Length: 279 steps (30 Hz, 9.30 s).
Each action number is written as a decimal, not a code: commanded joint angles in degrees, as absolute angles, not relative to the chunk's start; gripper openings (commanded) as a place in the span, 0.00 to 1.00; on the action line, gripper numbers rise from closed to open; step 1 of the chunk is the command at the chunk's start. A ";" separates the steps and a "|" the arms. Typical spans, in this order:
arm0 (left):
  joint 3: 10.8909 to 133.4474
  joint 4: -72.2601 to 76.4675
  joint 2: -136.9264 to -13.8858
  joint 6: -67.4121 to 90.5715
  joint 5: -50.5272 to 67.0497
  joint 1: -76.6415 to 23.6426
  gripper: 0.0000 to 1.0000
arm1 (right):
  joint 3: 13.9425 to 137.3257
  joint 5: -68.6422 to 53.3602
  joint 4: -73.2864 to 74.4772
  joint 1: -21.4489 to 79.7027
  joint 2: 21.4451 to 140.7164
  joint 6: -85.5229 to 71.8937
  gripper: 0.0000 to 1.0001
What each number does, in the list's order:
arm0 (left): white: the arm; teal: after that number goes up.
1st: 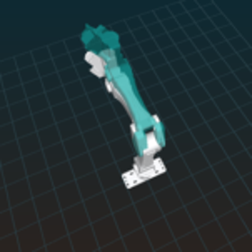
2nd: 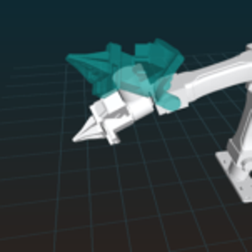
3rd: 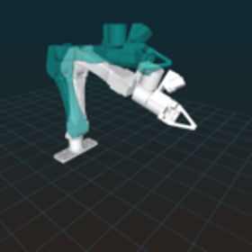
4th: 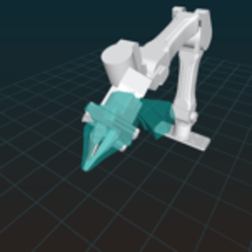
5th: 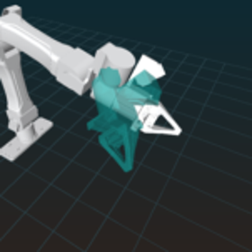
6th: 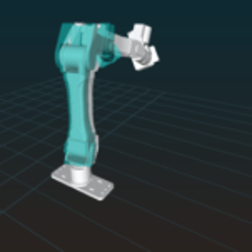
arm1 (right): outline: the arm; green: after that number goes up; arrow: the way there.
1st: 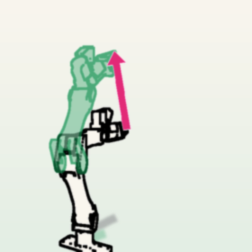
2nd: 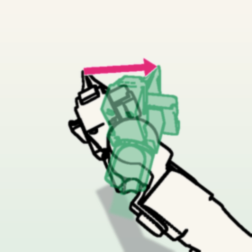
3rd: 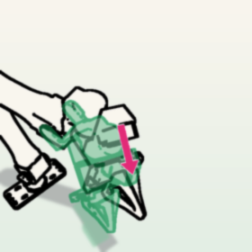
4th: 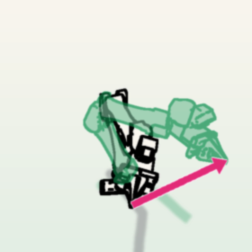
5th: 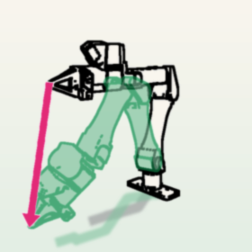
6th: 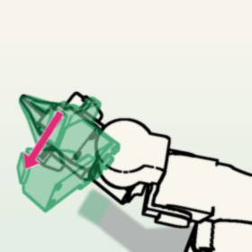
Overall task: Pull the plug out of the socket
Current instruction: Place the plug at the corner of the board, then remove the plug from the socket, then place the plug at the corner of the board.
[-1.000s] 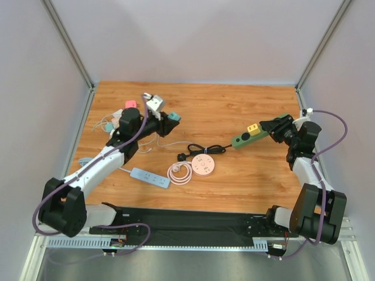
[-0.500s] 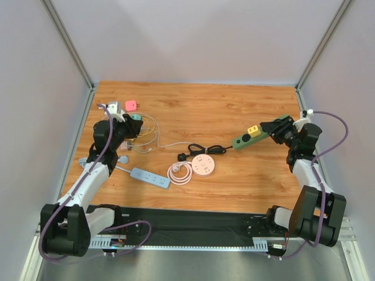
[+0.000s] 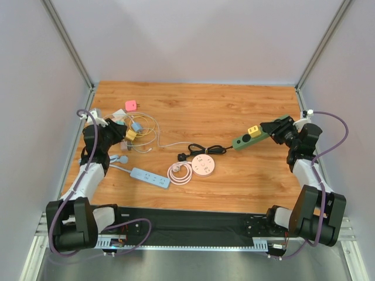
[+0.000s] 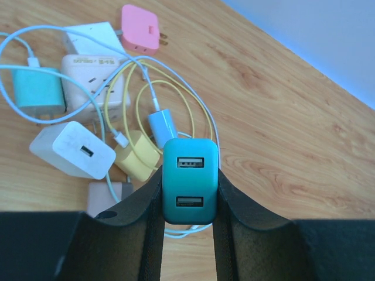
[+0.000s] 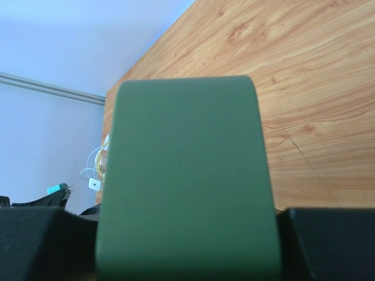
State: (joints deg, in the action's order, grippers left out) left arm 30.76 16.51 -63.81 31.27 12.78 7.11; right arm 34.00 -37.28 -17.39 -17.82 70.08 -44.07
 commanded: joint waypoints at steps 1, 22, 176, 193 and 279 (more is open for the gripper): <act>31.55 16.79 -65.21 34.54 12.04 9.22 0.00 | 35.77 -38.67 -19.60 -18.46 69.78 -43.68 0.00; 33.48 17.14 -74.97 39.11 17.05 15.03 0.06 | 36.12 -39.37 -19.51 -18.72 70.05 -44.30 0.00; 109.51 -3.95 -125.16 -16.87 21.97 -57.13 0.44 | 37.71 -47.02 -19.95 -19.07 71.10 -46.23 0.00; 105.64 4.92 -116.11 2.77 21.88 -54.59 0.00 | 37.71 -36.04 -13.01 -19.07 67.24 -39.20 0.00; 106.26 2.20 -110.04 16.54 36.65 -48.43 0.00 | 38.58 -29.79 -8.00 -19.07 66.36 -37.35 0.00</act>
